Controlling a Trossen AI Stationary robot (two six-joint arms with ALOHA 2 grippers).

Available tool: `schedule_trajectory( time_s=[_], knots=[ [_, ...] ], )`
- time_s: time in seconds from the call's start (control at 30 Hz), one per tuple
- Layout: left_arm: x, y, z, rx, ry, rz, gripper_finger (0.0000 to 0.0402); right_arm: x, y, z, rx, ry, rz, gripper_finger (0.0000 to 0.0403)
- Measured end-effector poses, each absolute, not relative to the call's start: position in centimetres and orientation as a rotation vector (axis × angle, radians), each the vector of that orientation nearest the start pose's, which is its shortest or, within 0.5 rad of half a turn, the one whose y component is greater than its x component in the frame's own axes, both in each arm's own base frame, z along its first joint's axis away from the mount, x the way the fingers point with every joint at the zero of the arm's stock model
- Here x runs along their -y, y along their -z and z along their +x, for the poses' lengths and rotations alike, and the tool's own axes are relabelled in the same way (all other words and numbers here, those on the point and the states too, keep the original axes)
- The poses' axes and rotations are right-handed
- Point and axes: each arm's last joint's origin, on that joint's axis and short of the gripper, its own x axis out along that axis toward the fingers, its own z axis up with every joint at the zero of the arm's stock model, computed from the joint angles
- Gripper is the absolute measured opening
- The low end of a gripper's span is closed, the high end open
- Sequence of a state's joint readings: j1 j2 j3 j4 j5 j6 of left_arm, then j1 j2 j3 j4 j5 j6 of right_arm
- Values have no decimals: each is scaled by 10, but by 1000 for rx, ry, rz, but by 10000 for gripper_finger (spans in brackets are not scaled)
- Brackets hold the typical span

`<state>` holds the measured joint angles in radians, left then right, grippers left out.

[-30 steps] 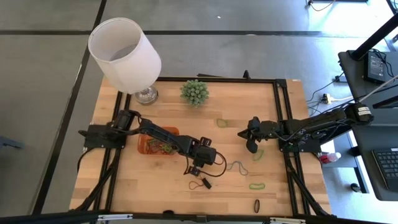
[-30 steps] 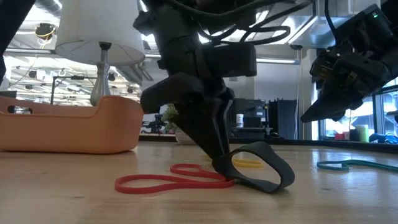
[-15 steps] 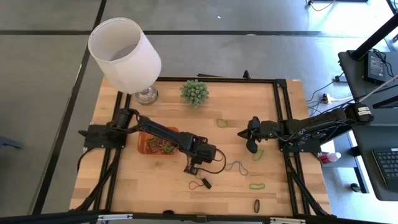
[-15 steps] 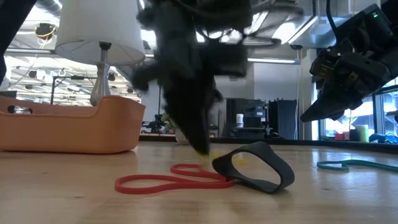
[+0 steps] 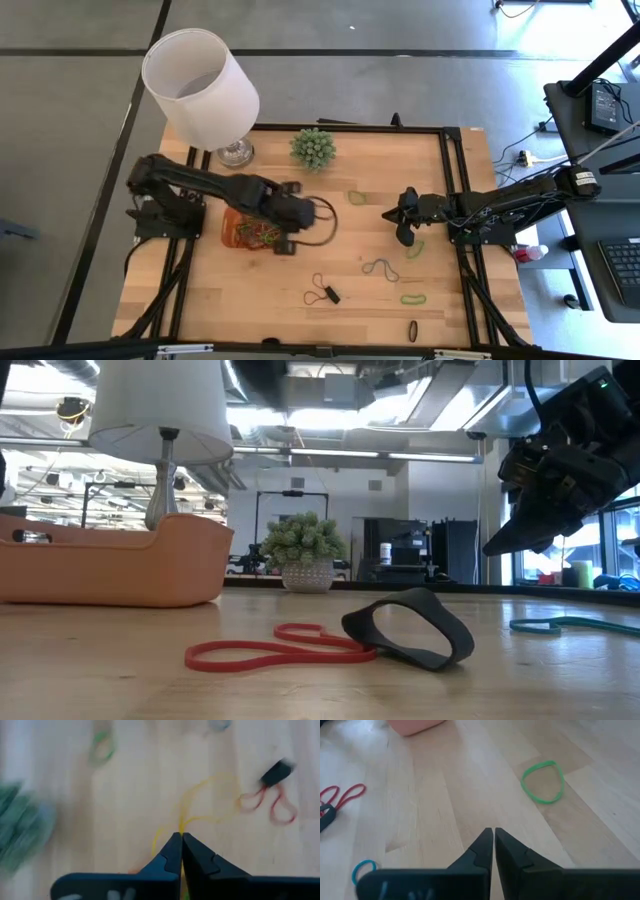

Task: Pick and place rubber bands into bin
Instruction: Put the yellow rubber band into the orange bin

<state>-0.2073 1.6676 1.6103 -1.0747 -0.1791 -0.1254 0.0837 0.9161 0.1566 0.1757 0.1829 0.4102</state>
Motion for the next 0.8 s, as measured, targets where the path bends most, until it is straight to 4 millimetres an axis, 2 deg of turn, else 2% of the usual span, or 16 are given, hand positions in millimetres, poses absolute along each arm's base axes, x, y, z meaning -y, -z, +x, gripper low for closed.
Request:
schedule_trajectory(
  time_s=[0.1, 0.17, 0.27, 0.33, 0.47, 0.63, 0.8],
  knots=[
    [57, -340, 300, -1148, -147, 57, 2, -8, -135, 158, -549, 213, 320, 24],
    [53, -336, 284, -1201, -212, 17, 2, -8, -135, 158, -549, 213, 320, 24],
    [48, -321, 266, -1243, -296, -34, 2, -8, -135, 158, -549, 213, 320, 23],
    [46, -308, 254, -1258, -330, -64, 2, -8, -135, 158, -549, 213, 320, 23],
    [42, -265, 235, -1327, -408, -116, 2, -8, -135, 158, -549, 214, 320, 23],
    [40, -216, 214, -1432, -424, -215, 2, -8, -135, 158, -549, 214, 321, 23],
    [37, -183, 199, -1479, -487, -242, 3, -8, -135, 158, -549, 214, 320, 23]
  ],
)
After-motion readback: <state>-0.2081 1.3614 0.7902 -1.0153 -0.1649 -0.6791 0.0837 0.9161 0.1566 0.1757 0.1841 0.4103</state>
